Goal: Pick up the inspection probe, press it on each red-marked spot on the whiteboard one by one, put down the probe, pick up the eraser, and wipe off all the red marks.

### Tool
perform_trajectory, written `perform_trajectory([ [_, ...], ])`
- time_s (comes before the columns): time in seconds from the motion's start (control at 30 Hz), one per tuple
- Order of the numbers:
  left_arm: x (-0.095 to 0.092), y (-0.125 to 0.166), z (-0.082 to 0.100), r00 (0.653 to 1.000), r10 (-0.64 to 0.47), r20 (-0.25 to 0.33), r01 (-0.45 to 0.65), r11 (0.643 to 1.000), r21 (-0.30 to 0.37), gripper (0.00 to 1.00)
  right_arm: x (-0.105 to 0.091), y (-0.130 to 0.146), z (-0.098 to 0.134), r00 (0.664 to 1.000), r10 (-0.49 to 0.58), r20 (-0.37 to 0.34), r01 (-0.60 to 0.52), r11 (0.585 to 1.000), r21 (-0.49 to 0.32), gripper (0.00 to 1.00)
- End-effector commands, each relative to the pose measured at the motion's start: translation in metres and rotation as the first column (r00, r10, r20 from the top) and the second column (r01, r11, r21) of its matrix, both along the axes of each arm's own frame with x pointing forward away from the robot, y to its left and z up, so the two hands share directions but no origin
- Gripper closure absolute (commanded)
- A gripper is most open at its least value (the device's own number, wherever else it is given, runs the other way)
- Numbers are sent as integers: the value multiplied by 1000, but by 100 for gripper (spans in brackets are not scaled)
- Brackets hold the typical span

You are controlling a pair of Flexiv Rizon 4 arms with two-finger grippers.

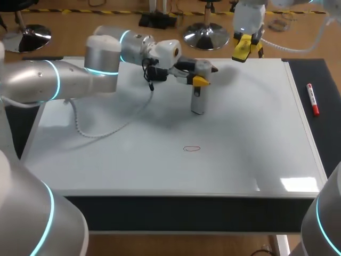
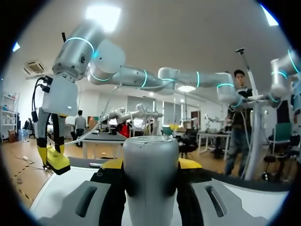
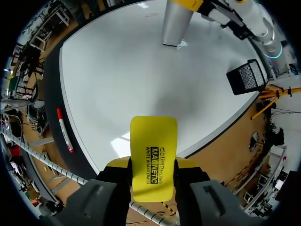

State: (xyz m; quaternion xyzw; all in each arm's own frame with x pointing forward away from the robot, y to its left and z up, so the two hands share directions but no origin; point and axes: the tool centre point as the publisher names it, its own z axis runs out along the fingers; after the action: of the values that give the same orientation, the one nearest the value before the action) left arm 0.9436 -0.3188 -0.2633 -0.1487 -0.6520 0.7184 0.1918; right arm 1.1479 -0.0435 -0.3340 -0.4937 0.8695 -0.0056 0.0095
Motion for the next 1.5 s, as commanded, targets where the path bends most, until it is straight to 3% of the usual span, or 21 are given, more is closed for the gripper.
perform_trajectory([
  [0.03,8,-3,-6,999,-54,-8,53,998,-20,100,1,-1,1,1000,2,-3,-2,1000,-3,100],
  [1.13,9,1,-12,998,-52,-26,51,998,-23,100,1,-1,1,1000,2,-3,-2,1000,-3,100],
  [1.5,6,9,17,999,-48,1,48,998,-39,100,1,-1,1,1000,2,-3,-2,1000,-3,100],
])
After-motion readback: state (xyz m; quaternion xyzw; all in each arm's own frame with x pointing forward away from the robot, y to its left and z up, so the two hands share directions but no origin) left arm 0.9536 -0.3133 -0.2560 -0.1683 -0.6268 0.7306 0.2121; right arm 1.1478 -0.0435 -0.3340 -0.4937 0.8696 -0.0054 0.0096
